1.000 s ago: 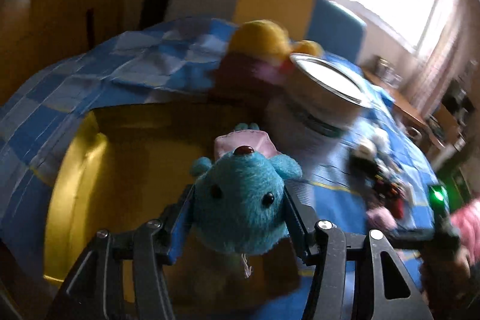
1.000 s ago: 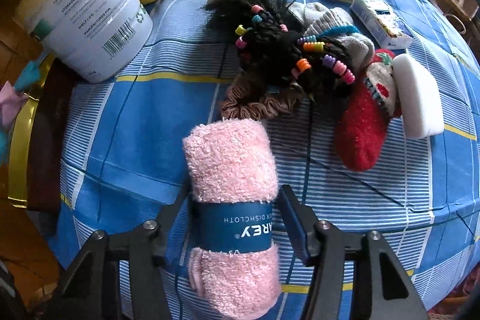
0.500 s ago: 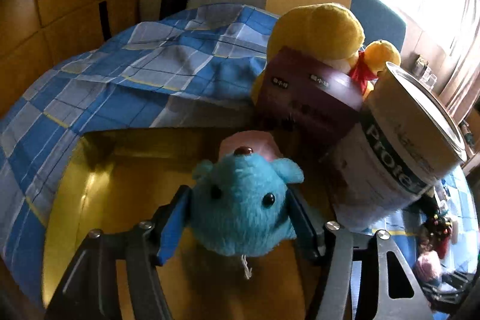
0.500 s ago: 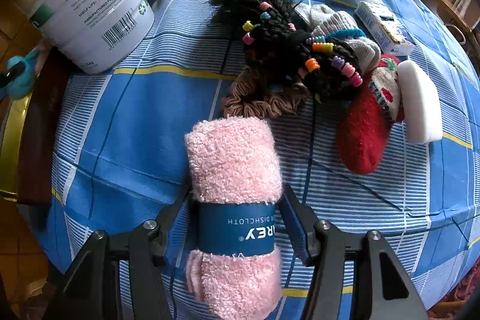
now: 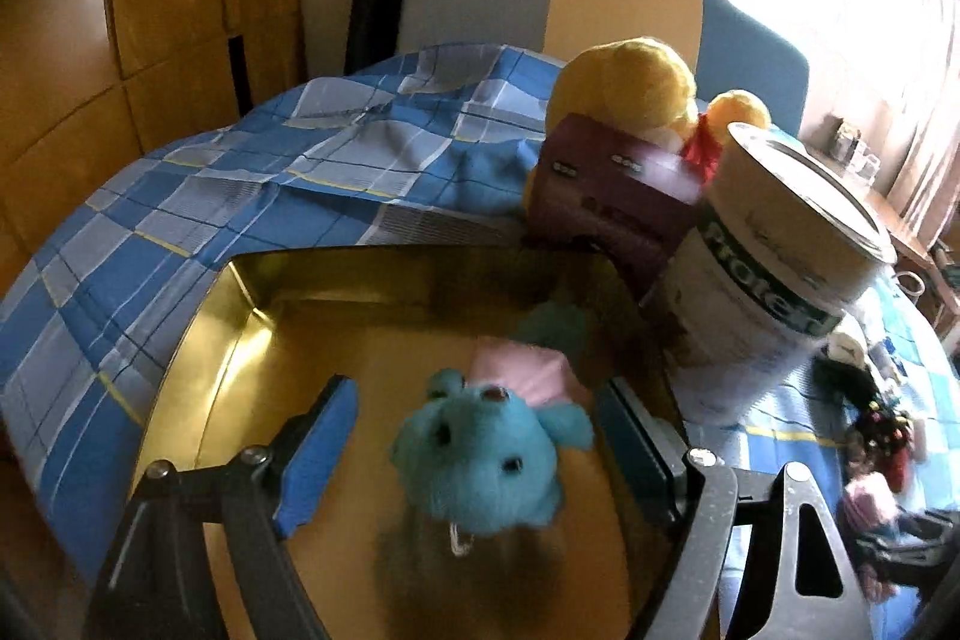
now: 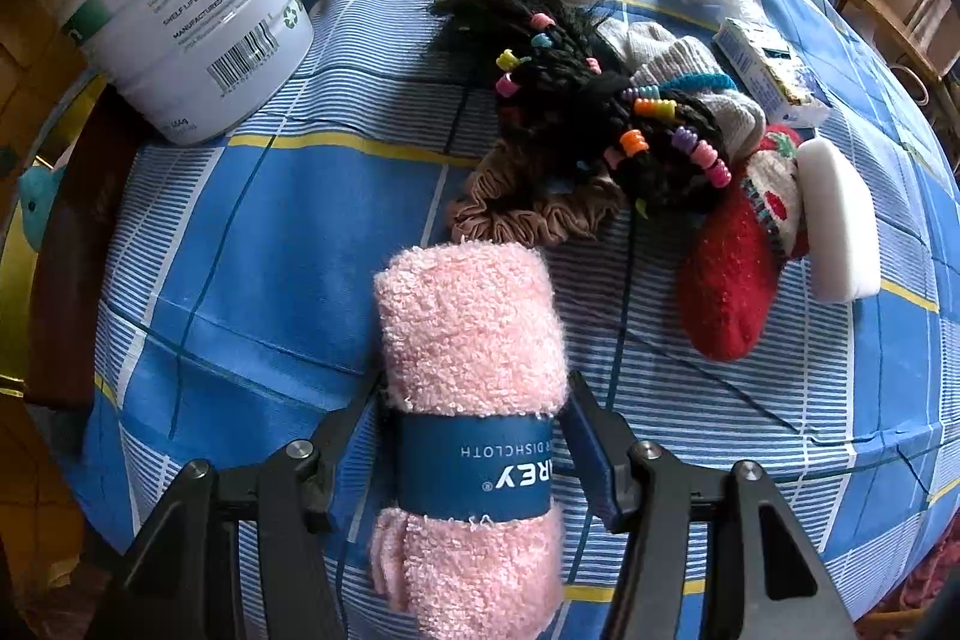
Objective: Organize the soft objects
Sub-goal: 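Carry the blue plush toy into the gold tray and open the left tool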
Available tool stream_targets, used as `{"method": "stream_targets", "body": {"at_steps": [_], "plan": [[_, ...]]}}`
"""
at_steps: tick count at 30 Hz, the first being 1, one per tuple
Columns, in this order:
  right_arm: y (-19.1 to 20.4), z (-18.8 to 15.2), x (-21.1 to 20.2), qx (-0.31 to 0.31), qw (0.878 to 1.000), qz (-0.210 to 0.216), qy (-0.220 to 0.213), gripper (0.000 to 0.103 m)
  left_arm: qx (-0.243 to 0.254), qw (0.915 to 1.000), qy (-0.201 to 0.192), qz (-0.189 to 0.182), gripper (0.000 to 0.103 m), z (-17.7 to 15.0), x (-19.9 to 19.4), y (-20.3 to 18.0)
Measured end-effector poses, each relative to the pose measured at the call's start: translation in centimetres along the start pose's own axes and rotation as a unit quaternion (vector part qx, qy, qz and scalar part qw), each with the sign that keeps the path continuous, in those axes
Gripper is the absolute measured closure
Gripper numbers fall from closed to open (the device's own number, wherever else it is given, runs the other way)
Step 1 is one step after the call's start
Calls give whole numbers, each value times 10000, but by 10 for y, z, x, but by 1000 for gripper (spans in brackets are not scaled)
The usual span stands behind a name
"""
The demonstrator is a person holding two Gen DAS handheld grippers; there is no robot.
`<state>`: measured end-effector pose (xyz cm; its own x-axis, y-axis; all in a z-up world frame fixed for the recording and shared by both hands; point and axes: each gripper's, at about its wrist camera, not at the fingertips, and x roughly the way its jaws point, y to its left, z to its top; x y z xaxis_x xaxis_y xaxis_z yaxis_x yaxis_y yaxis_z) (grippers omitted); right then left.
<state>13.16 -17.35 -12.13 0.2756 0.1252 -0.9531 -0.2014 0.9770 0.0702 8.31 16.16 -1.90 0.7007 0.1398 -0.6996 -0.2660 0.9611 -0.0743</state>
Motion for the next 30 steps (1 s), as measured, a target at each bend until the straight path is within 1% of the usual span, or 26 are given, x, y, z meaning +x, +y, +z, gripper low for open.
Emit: {"method": "stream_targets", "body": {"at_steps": [2,6,13,16,23,30], "plan": [[1,0,0,-8,10000,-9,-3,45,-4,9999,-102,2,20,-4,-12,0],[3,-1,0,-9,10000,-2,-1,44,47,9996,-264,-18,15,-10,-35,-1],[4,-3,-2,-14,10000,-8,-7,44,104,9995,-299,-81,13,-19,-57,-3],[5,-4,-2,-15,10000,-10,-17,44,106,9995,-289,-97,11,-23,-63,-3],[5,-6,-5,-36,10000,-41,-49,44,201,9994,-267,-88,11,-31,-71,-3],[8,-9,-6,-87,9999,-92,-82,45,179,9996,-132,-152,11,-42,-72,1]]}}
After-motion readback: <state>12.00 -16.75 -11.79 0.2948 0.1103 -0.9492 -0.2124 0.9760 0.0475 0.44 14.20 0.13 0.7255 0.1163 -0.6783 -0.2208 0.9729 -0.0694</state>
